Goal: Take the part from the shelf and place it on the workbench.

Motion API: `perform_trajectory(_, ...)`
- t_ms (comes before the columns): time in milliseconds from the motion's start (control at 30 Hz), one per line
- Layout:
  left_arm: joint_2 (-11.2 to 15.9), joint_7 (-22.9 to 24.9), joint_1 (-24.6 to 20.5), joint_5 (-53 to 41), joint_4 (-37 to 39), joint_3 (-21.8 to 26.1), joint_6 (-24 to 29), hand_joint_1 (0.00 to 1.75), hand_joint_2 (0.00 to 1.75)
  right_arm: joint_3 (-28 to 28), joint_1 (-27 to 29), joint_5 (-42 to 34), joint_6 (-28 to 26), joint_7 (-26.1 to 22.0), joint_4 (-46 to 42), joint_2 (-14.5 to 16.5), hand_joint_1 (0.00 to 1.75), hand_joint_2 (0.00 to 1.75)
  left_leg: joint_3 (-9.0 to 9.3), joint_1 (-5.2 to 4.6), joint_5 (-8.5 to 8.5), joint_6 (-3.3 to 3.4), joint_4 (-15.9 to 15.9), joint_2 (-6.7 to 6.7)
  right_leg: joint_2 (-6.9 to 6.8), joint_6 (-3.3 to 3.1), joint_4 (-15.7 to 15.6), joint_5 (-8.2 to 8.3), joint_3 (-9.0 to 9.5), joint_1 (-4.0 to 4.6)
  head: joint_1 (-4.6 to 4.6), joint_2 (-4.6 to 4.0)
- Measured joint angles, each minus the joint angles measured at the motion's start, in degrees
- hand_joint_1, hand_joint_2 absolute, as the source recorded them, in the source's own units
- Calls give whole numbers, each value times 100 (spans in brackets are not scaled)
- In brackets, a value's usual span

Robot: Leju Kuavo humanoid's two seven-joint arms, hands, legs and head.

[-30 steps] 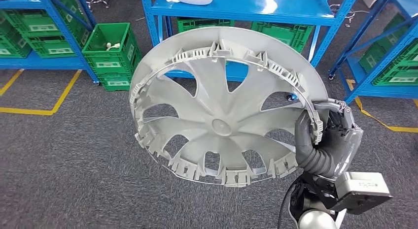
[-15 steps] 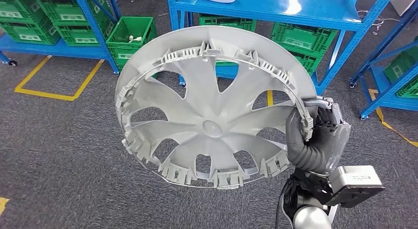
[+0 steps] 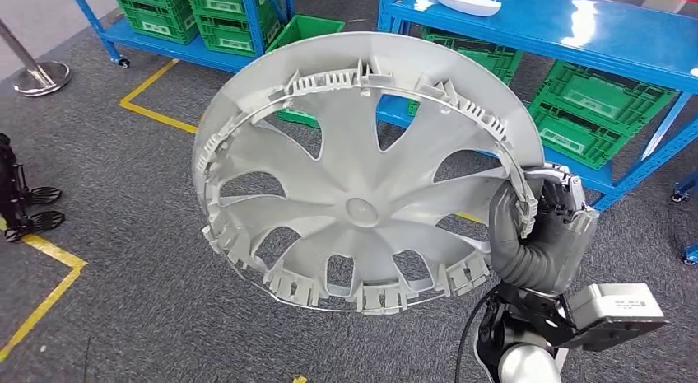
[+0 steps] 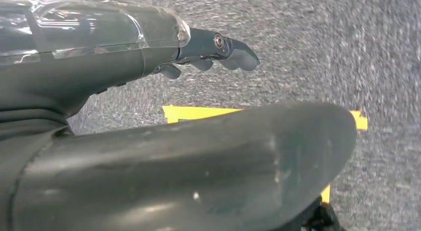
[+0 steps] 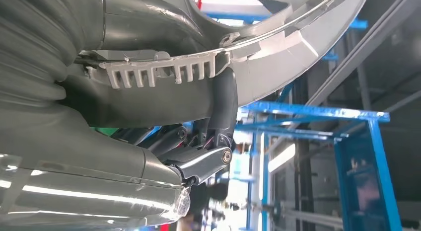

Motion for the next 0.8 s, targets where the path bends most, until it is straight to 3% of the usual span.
perform_trajectory(33, 1, -1, -1, 1, 0, -1, 14, 0, 0, 20, -33, -79, 0, -15, 3, -7, 162, 175, -28, 9, 14, -23, 5, -47, 45, -19, -102, 12, 40, 7, -3, 0)
perform_trajectory(100, 17, 1, 2, 3, 1, -4, 29, 0, 0, 65, -110, -269, 1, -51, 9, -30, 162, 175, -90, 19, 41, -81, 15, -131, -66, -29, -207, 14, 63, 1, 10, 0)
perform_trajectory(133, 31, 3, 8, 5, -1, -6, 31, 0, 0, 92, -155, -356, 2, -72, 15, -43, 162, 175, -126, 6, 16, -110, 41, -58, -127, -34, -276, 24, 78, -15, 9, 0)
perform_trajectory(200, 63, 5, 6, 8, -5, -15, 32, 0, 0, 154, -234, -528, 4, -120, 28, -68, 162, 175, -303, 3, -209, -186, 353, 236, -266, -52, -397, 56, 105, -53, -58, 0)
perform_trajectory(233, 69, 4, 4, 9, -8, -19, 32, 0, 0, 187, -261, -613, 4, -141, 38, -87, 162, 175, -455, 24, -387, -233, 668, 395, -329, -57, -406, 66, 104, -48, -105, 0)
perform_trajectory(300, 87, 0, 1, 9, -9, -25, 30, 0, 0, 264, -305, -759, 4, -179, 52, -137, 162, 175, -786, 103, -662, -317, 1364, 466, -487, -51, -393, 59, 97, -49, -166, 0)
perform_trajectory(333, 95, -3, 5, 9, -9, -26, 29, 0, 0, 304, -323, -803, 4, -192, 58, -160, 162, 175, -860, 135, -663, -351, 1517, 469, -566, -37, -380, 48, 96, -54, -186, 0)
perform_trajectory(367, 105, -5, 9, 9, -9, -28, 29, 0, 0, 342, -341, -829, 4, -203, 63, -177, 162, 175, -827, 159, -559, -380, 1454, 483, -637, -18, -364, 33, 96, -63, -204, 0)
perform_trajectory(400, 116, -8, 11, 9, -9, -29, 29, 0, 0, 373, -360, -842, 4, -213, 70, -191, 162, 175, -685, 177, -372, -404, 1180, 535, -701, 9, -342, 14, 98, -74, -219, 0)
perform_trajectory(433, 126, -9, 10, 9, -9, -30, 29, 0, 0, 405, -380, -851, 4, -220, 77, -203, 162, 175, -488, 182, -197, -428, 790, 675, -759, 43, -314, -10, 101, -80, -232, 0)
perform_trajectory(500, 133, -15, 6, 8, -13, -32, 29, 0, 0, 455, -421, -863, 4, -229, 85, -228, 162, 175, -202, 153, -7, -390, 212, 950, -850, 114, -257, -56, 100, -59, -262, 0)
perform_trajectory(533, 132, -16, 7, 8, -14, -33, 29, 0, 0, 474, -434, -865, 4, -233, 85, -239, 162, 175, -162, 133, -8, -342, 111, 1022, -890, 143, -244, -67, 103, -42, -260, 0)
perform_trajectory(600, 136, -18, 12, 9, -13, -34, 29, 0, 0, 504, -447, -868, 4, -235, 85, -260, 162, 175, -194, 114, -8, -218, 114, 920, -971, 191, -249, -73, 116, -33, -232, 0)
perform_trajectory(667, 146, -17, 9, 9, -11, -34, 29, 0, 0, 542, -459, -867, 4, -238, 86, -286, 162, 175, -206, 122, 18, -135, 103, 778, -811, 246, -140, -199, 80, -64, -195, 0)
perform_trajectory(733, 150, -19, -4, 9, -12, -34, 29, 0, 0, 573, -466, -867, 3, -241, 86, -319, 162, 175, -203, 128, 45, -69, 92, 625, -500, 269, 415, -550, -144, -76, -139, 0)
perform_trajectory(800, 147, -20, -12, 9, -13, -36, 29, 0, 0, 592, -459, -870, 2, -243, 89, -351, 162, 175, -208, 100, 59, -25, 94, 460, -377, 244, 1198, -881, -487, -61, -70, 0)
